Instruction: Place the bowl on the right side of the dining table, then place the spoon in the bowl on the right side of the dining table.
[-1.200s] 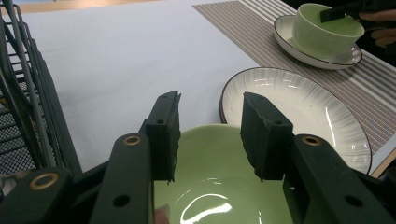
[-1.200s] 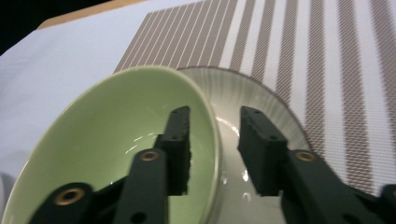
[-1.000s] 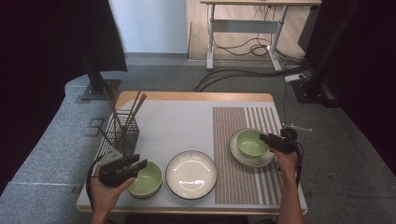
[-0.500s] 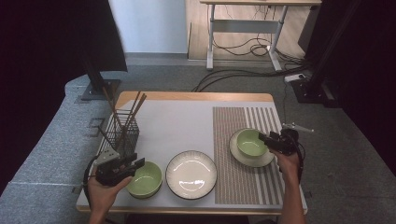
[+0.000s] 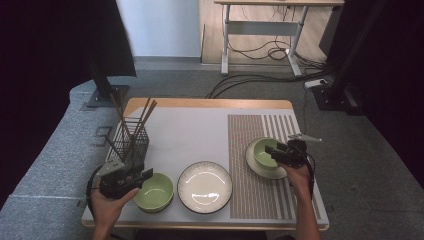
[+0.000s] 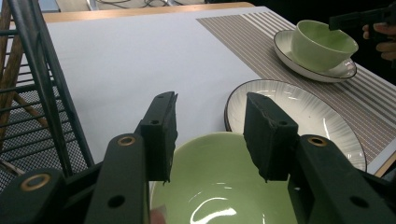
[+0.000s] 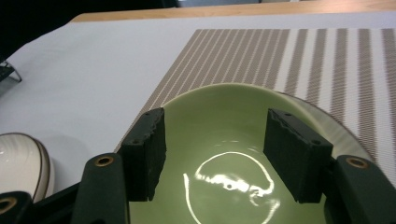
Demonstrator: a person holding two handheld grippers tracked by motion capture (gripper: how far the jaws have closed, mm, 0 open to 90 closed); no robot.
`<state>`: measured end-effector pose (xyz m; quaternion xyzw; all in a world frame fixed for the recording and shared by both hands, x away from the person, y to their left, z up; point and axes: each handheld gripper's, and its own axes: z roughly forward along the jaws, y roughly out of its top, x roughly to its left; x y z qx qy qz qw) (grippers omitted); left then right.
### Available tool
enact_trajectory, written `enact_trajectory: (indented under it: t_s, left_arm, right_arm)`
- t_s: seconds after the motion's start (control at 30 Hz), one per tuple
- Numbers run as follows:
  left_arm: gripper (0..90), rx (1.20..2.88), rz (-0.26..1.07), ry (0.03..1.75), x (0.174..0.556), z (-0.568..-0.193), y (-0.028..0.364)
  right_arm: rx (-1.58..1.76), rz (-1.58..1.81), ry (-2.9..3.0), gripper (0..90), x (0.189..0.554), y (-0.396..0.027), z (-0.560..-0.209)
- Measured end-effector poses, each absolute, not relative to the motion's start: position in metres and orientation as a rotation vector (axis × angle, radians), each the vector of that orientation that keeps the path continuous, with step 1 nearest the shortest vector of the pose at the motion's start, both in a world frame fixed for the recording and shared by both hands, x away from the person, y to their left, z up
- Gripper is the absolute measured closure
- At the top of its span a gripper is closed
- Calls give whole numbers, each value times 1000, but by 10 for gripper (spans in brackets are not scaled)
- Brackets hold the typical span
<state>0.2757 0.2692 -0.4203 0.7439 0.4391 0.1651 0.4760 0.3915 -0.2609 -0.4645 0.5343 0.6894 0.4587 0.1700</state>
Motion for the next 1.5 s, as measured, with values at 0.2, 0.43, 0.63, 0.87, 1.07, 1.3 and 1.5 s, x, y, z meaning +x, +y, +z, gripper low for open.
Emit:
enact_trajectory:
  t_s: [0.2,0.43,0.63,0.87,1.07,1.3,1.5]
  left_arm:
    - [535,1814,406,1072,275,-419,271]
    - [528,1799,411,1081,275,-418,276]
    - [516,1780,424,1095,275,-418,280]
    - [502,1772,433,1104,278,-417,283]
    - [501,1754,436,1113,281,-417,290]
    - [501,1713,450,1132,281,-413,308]
    - [501,1672,469,1166,280,-411,324]
  right_arm:
    - [1473,1303,2005,391,391,-247,-465]
    - [1436,1315,2014,391,389,-233,-464]
    - [1407,1325,2025,391,387,-227,-460]
    - [1391,1326,2052,391,386,-222,-461]
    - [1372,1328,2060,391,382,-219,-459]
    - [1368,1314,2069,391,380,-217,-461]
    - [1362,1311,2082,392,379,-215,-462]
